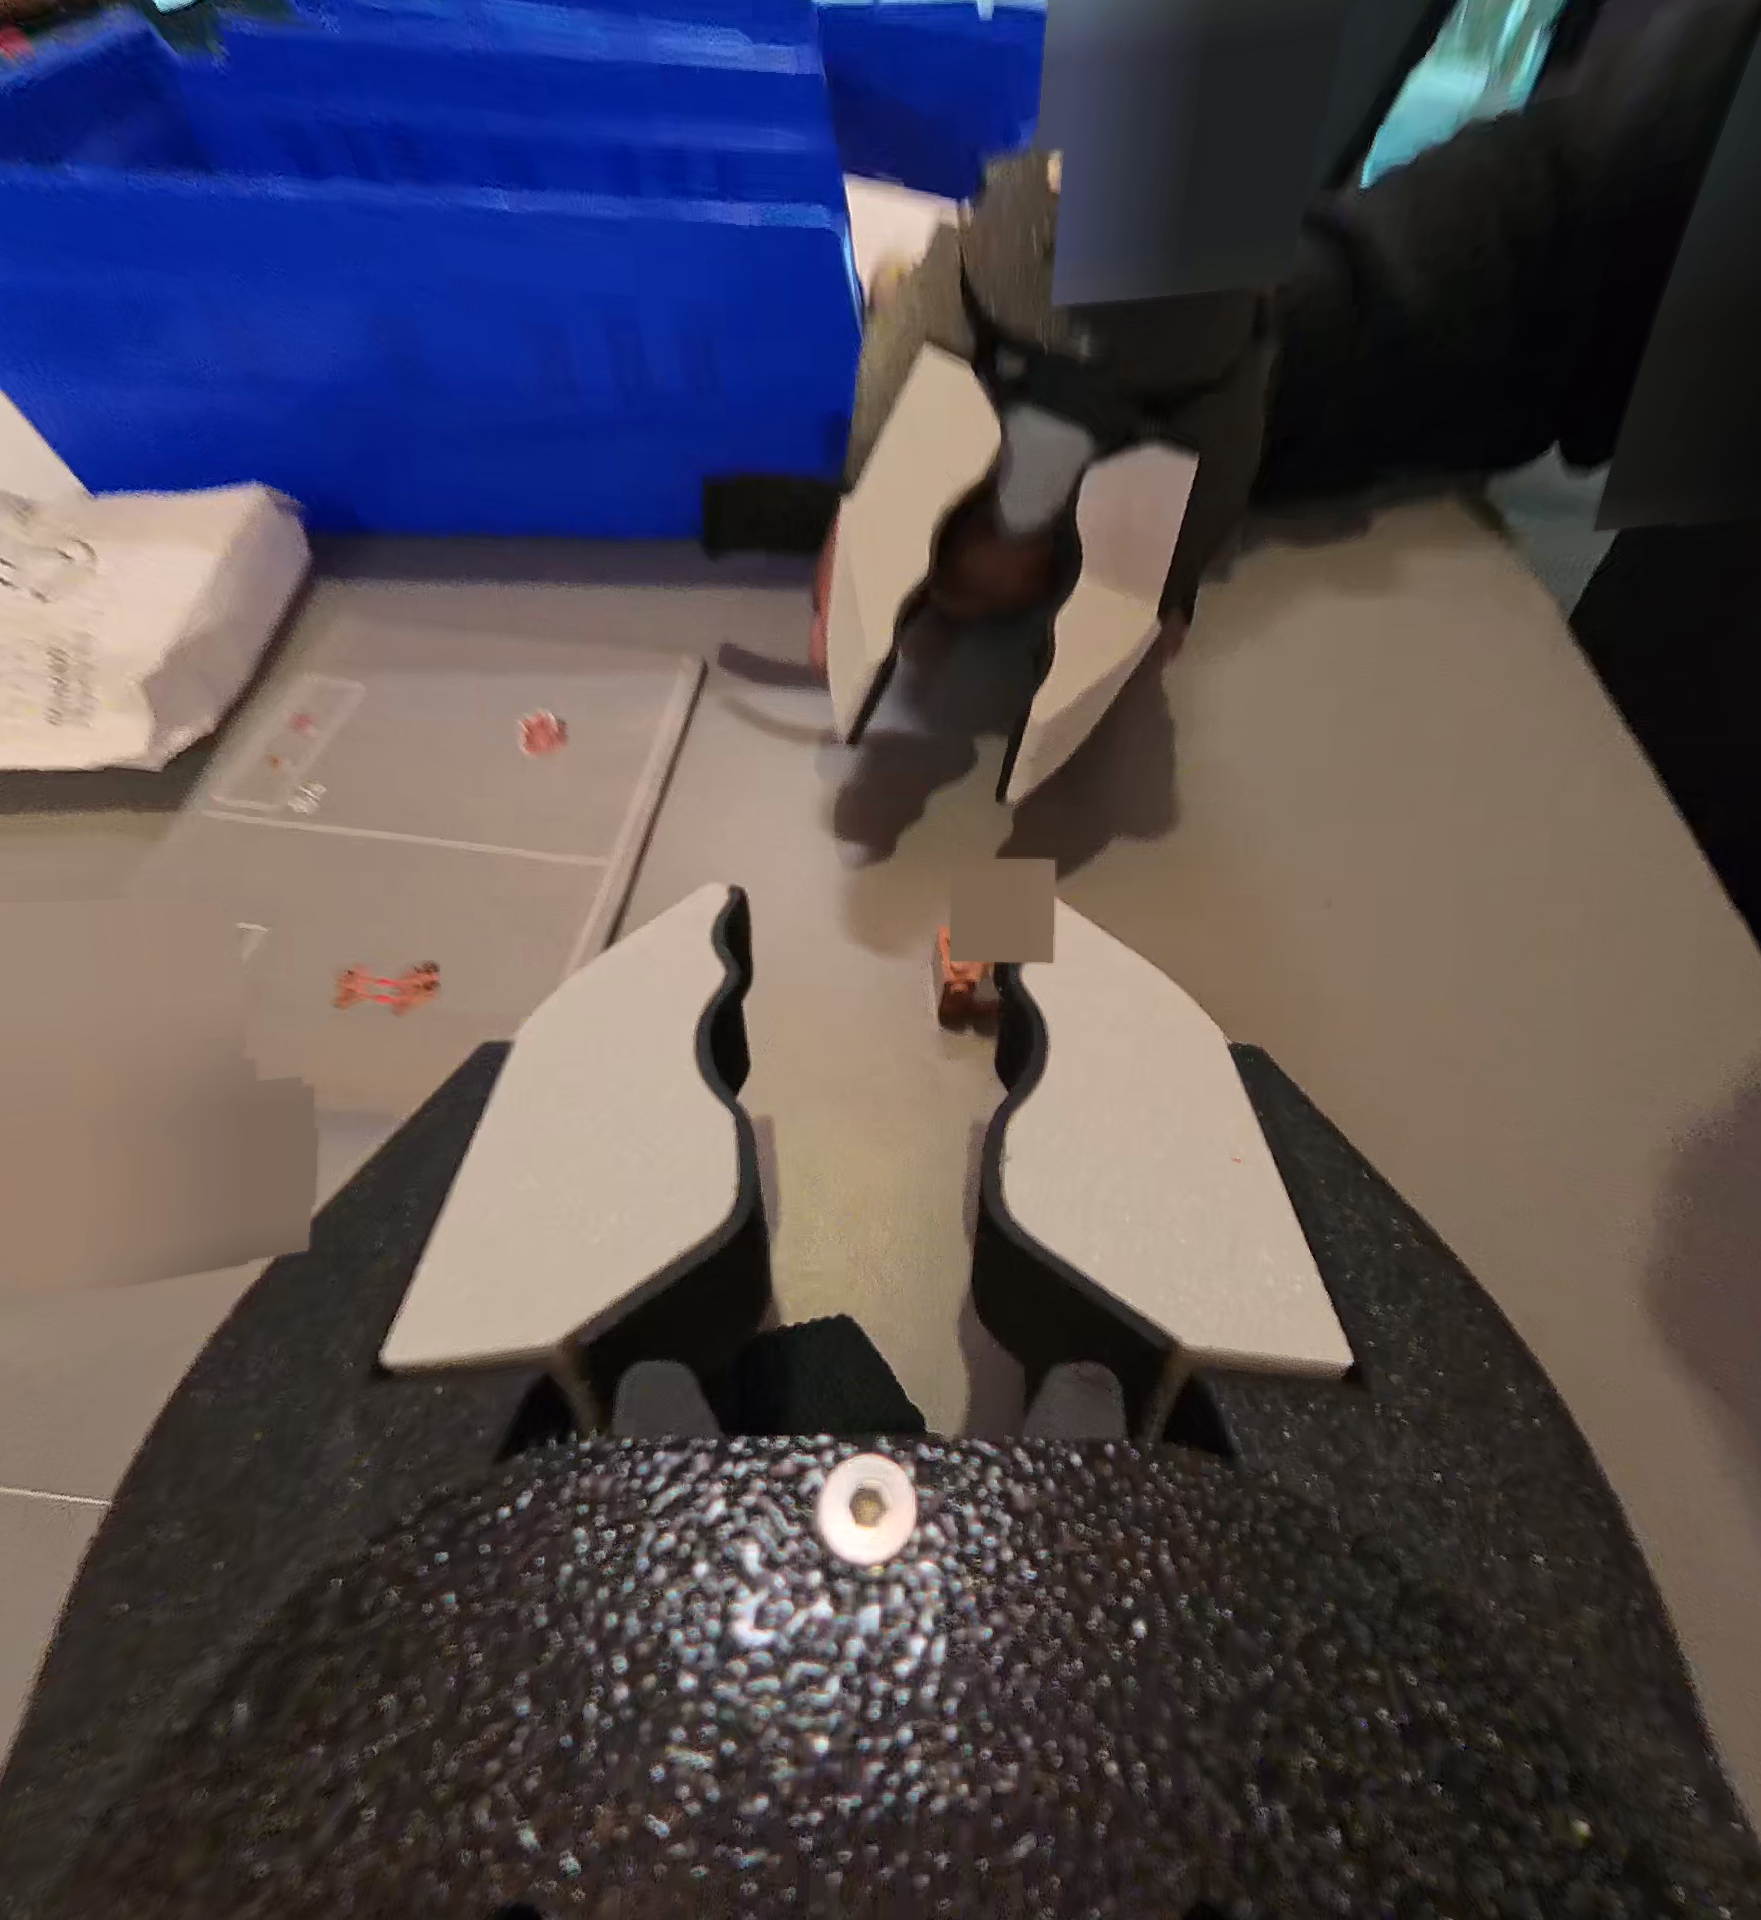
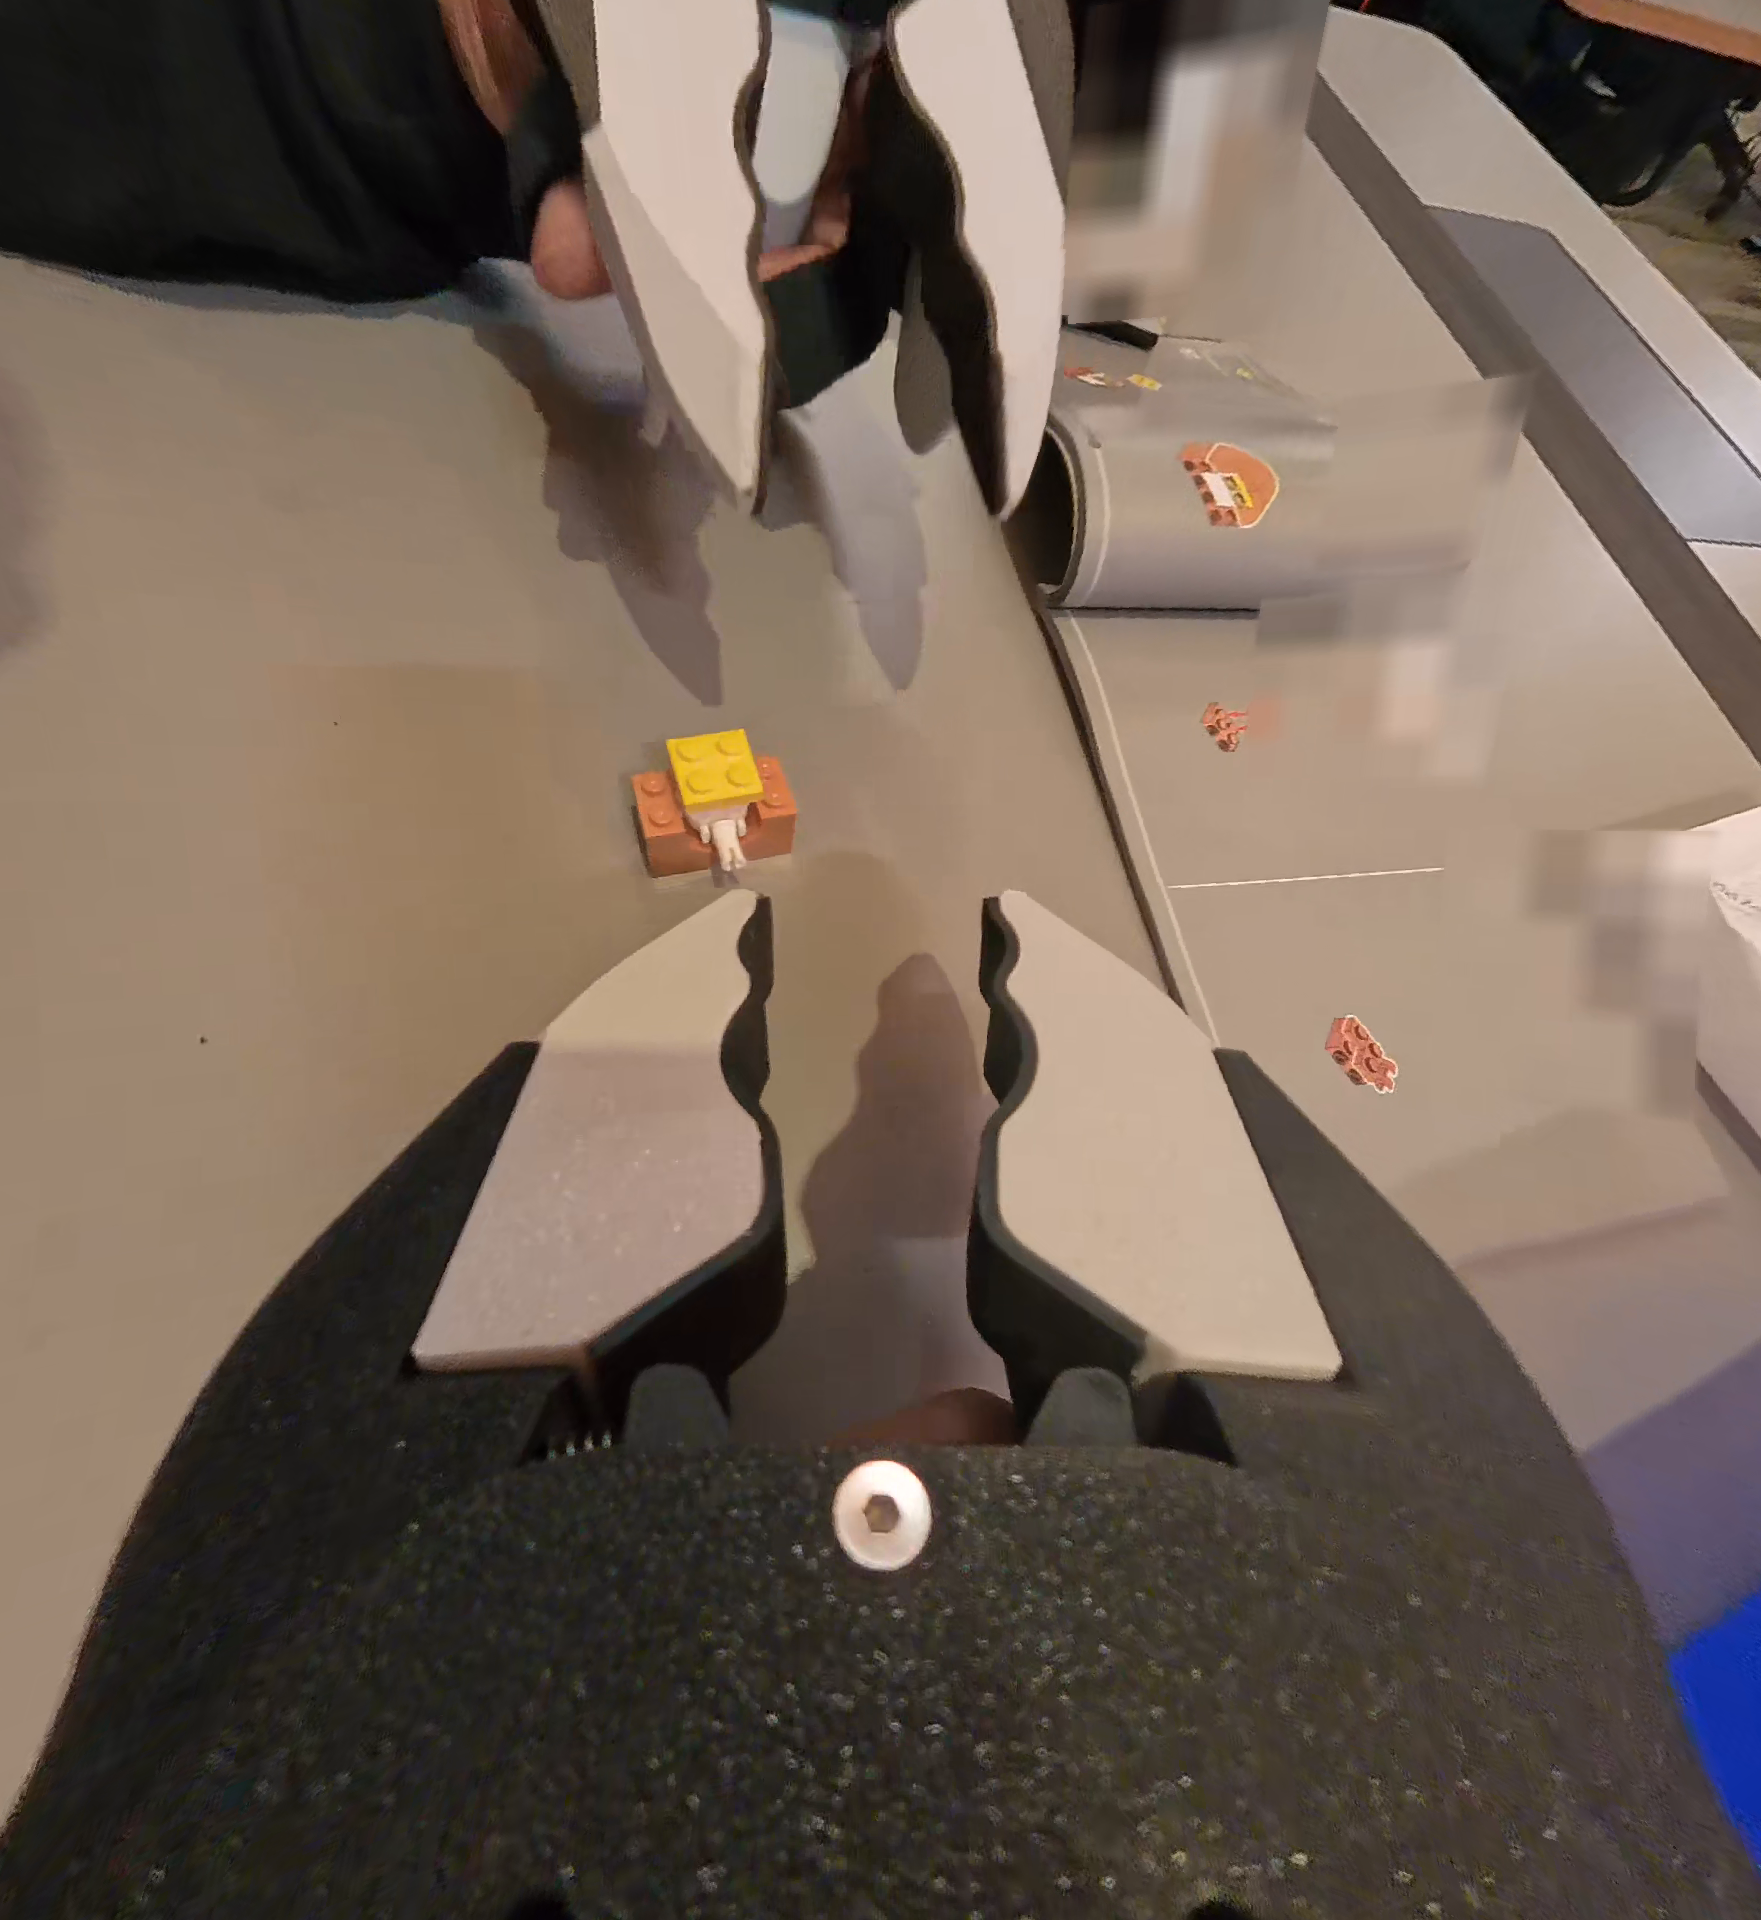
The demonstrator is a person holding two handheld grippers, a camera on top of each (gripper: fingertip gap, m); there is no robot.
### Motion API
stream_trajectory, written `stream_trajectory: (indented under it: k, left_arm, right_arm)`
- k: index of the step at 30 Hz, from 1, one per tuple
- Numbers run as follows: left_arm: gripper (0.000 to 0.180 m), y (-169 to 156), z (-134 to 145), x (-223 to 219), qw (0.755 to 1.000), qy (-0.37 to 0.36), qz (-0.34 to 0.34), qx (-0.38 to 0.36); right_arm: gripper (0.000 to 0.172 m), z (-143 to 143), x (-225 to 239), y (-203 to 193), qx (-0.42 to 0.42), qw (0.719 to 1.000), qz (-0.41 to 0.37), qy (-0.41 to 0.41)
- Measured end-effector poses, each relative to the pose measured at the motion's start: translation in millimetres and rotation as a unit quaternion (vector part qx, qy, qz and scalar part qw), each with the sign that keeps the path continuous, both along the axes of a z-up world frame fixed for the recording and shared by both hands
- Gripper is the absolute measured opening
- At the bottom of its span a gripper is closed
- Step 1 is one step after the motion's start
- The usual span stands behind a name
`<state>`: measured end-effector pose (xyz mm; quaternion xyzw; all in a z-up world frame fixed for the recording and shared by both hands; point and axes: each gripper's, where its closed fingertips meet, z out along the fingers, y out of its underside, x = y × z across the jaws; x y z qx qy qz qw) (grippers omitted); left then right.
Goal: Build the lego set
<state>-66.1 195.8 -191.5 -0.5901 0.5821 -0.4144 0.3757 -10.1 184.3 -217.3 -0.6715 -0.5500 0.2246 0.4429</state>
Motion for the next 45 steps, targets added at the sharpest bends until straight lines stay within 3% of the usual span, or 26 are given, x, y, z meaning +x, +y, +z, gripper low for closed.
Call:
stream_trajectory:
  k: [6, 14, 23, 26, 30, 33, 35, 37, 40, 43, 45]
  left_arm:
    - [0.039, 13, 19, -2, 0.996, -0.077, 0.034, 0.002]
    - [0.037, 14, 19, -1, 0.996, -0.077, 0.037, 0.003]
    - [0.036, 22, 16, -1, 0.995, -0.068, 0.067, 0.009]
    - [0.036, 24, 16, 0, 0.995, -0.065, 0.075, 0.015]
    - [0.036, 24, 13, 0, 0.995, -0.057, 0.081, 0.027]
    - [0.036, 25, 12, 1, 0.995, -0.051, 0.081, 0.026]
    - [0.036, 24, 11, 2, 0.996, -0.047, 0.077, 0.024]
    - [0.036, 22, 9, 3, 0.996, -0.039, 0.071, 0.025]
    - [0.036, 20, 5, 5, 0.997, -0.026, 0.068, 0.037]
    - [0.036, 16, 0, 7, 0.997, -0.009, 0.059, 0.048]
    - [0.036, 15, -2, 7, 0.997, -0.002, 0.057, 0.053]
  right_arm:
    - [0.033, 3, 3, 6, -0.012, 1.000, -0.020, 0.017]
    - [0.025, 1, 1, 5, -0.015, 1.000, -0.012, 0.009]
    - [0.020, 1, -7, -5, 0.047, 0.999, 0.008, -0.006]
    - [0.020, 25, -14, -23, 0.047, 0.998, 0.038, 0.035]
    - [0.016, 99, 1, -40, 0.081, 0.990, 0.073, 0.086]
    - [0.014, 163, 54, -7, 0.129, 0.986, 0.012, 0.100]
    - [0.013, 175, 100, 35, 0.131, 0.987, -0.057, 0.069]
    - [0.010, 150, 143, 88, 0.094, 0.988, -0.126, -0.009]
    - [0.011, 75, 189, 149, -0.007, 0.972, -0.177, -0.156]
    - [0.011, 17, 213, 173, -0.083, 0.947, -0.170, -0.259]
    - [0.011, -3, 221, 179, -0.110, 0.937, -0.160, -0.291]
